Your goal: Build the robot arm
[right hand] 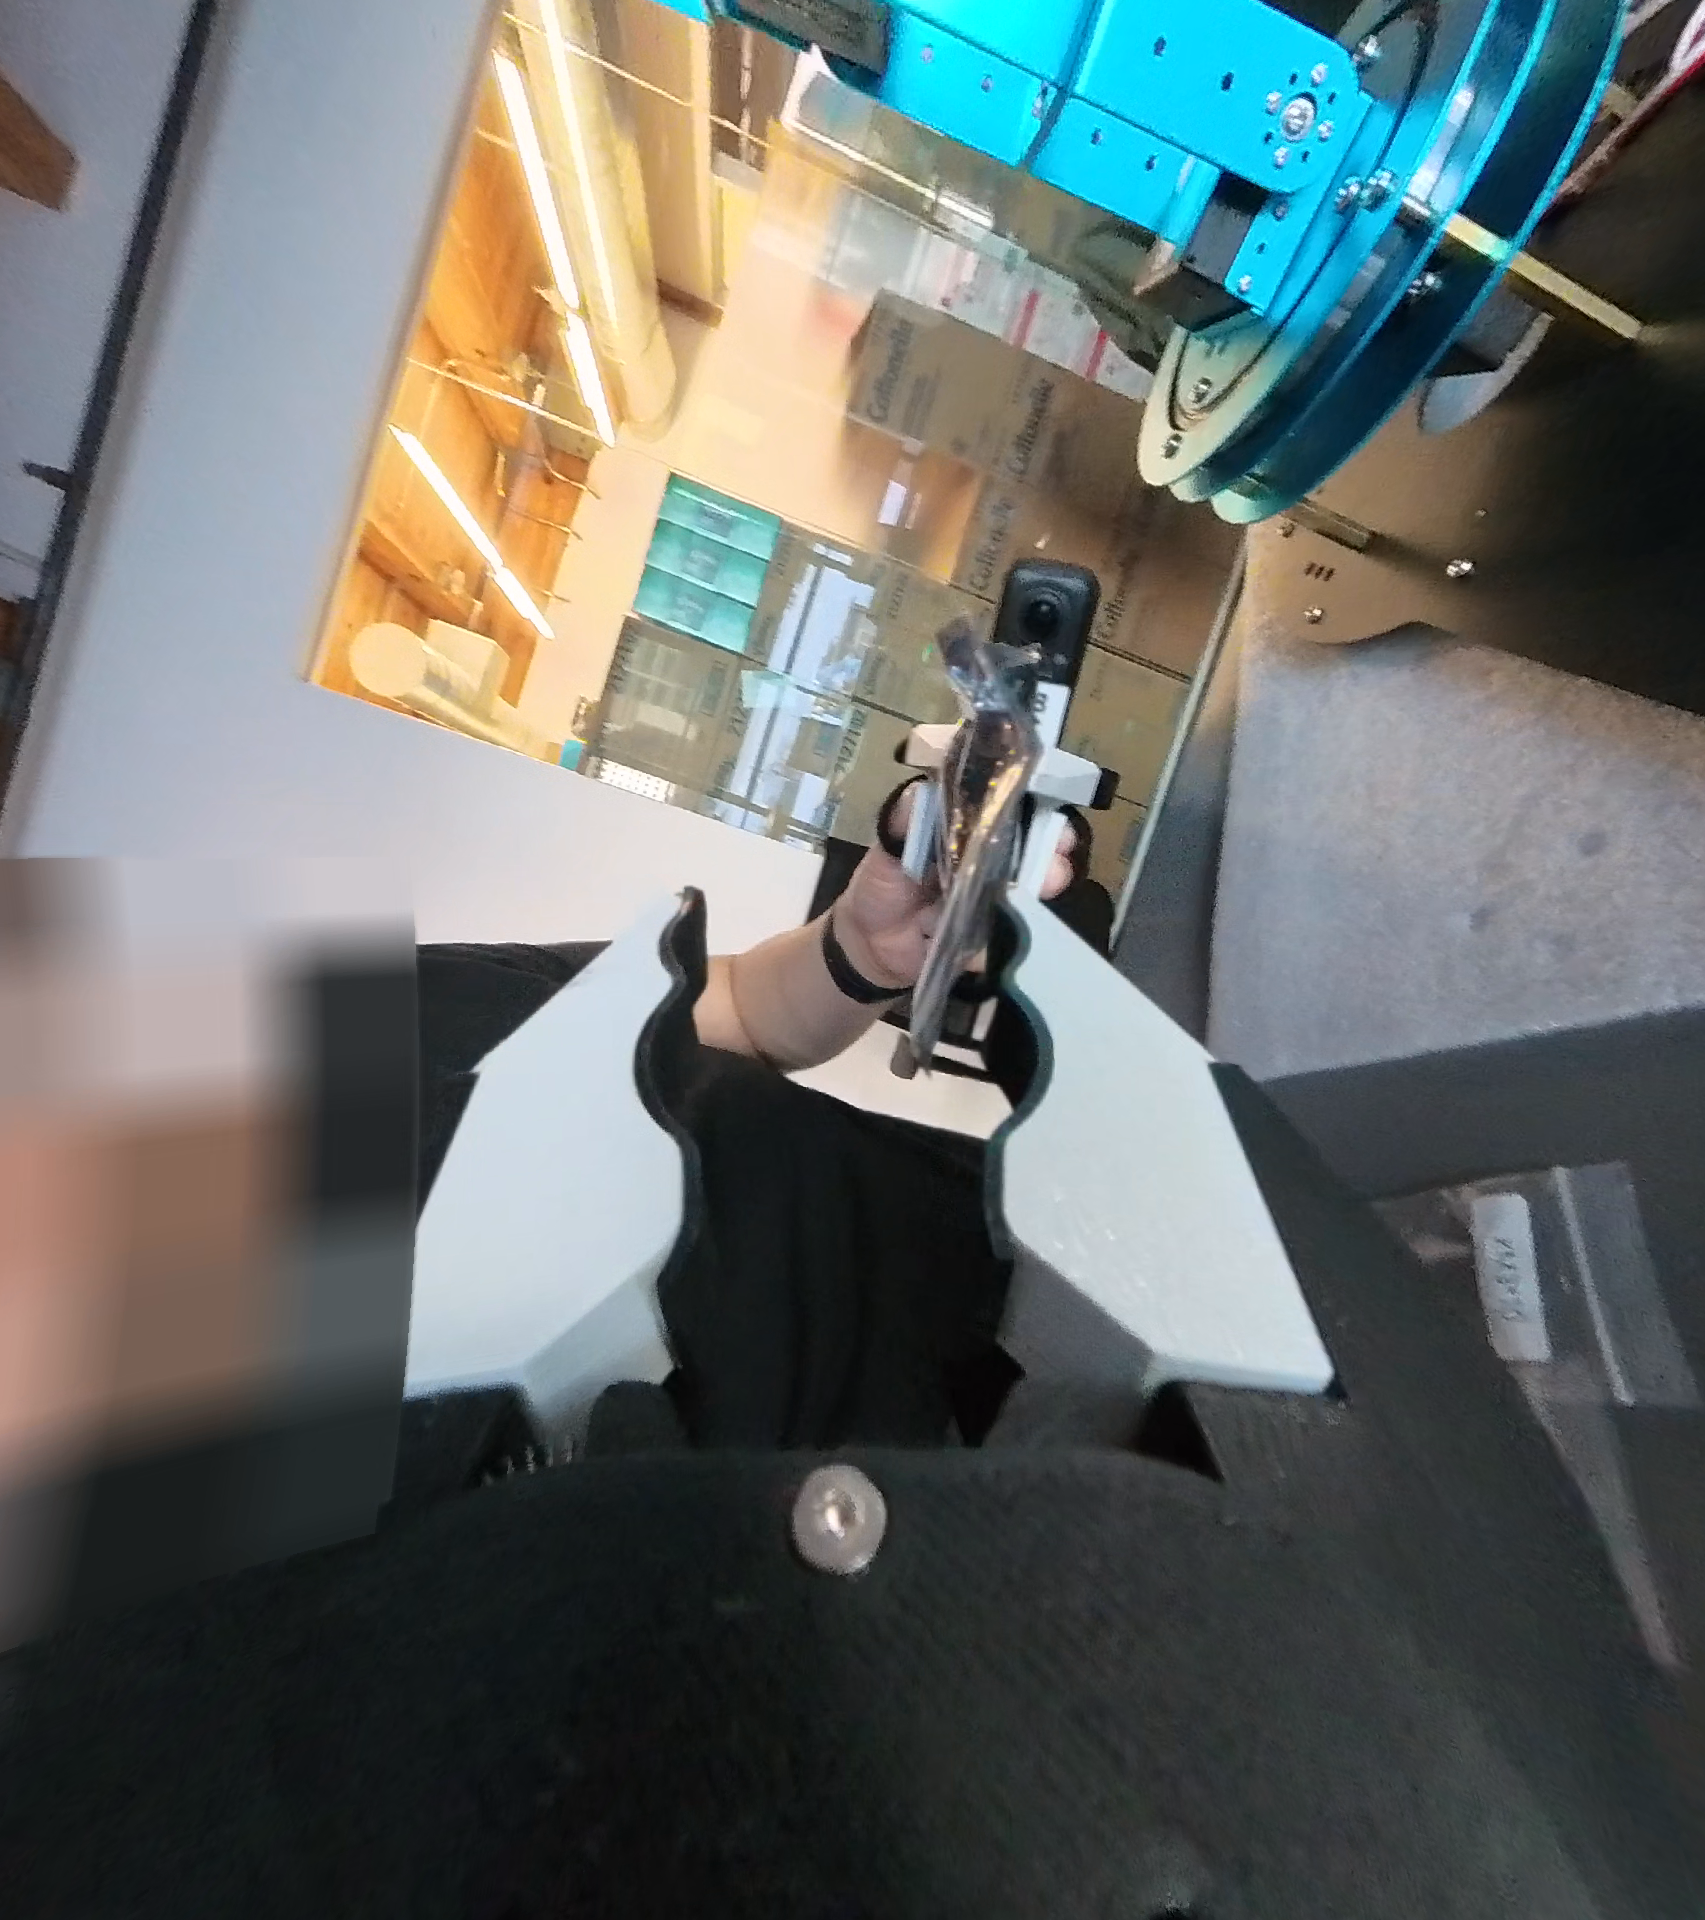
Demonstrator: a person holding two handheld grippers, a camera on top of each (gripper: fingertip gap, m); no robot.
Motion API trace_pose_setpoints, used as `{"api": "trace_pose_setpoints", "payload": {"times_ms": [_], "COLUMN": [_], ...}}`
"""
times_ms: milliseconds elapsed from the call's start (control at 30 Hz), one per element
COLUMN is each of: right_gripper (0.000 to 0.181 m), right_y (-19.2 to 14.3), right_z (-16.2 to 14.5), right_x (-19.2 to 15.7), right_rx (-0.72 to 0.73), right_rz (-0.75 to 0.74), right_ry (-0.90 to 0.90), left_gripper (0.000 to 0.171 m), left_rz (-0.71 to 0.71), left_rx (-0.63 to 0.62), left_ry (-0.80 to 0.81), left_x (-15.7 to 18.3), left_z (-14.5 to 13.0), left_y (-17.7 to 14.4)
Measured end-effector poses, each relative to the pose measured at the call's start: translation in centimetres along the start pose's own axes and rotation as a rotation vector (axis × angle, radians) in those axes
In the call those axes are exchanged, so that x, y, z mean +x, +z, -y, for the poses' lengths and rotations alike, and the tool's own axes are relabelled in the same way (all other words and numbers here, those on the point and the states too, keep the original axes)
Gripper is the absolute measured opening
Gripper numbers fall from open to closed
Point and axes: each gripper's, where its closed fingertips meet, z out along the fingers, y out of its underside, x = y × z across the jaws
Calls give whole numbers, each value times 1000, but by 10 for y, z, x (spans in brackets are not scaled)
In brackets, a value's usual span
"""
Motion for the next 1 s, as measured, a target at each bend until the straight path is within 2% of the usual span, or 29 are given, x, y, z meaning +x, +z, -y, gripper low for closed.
{"api": "trace_pose_setpoints", "payload": {"times_ms": [133,233,433,1000], "right_gripper": [57,54,53,54], "right_y": [-3,-12,-31,-27], "right_z": [1,5,16,10], "right_x": [-3,5,16,31], "right_rx": [15,24,66,17], "right_rz": [37,-24,-37,-67], "right_ry": [19,-13,13,44], "left_gripper": [17,17,18,17], "left_rz": [11,26,31,51], "left_rx": [-13,-16,-14,-10], "left_ry": [14,8,-2,-5], "left_x": [-1,-7,-21,-32], "left_z": [-2,-3,-5,-5], "left_y": [12,17,25,27]}}
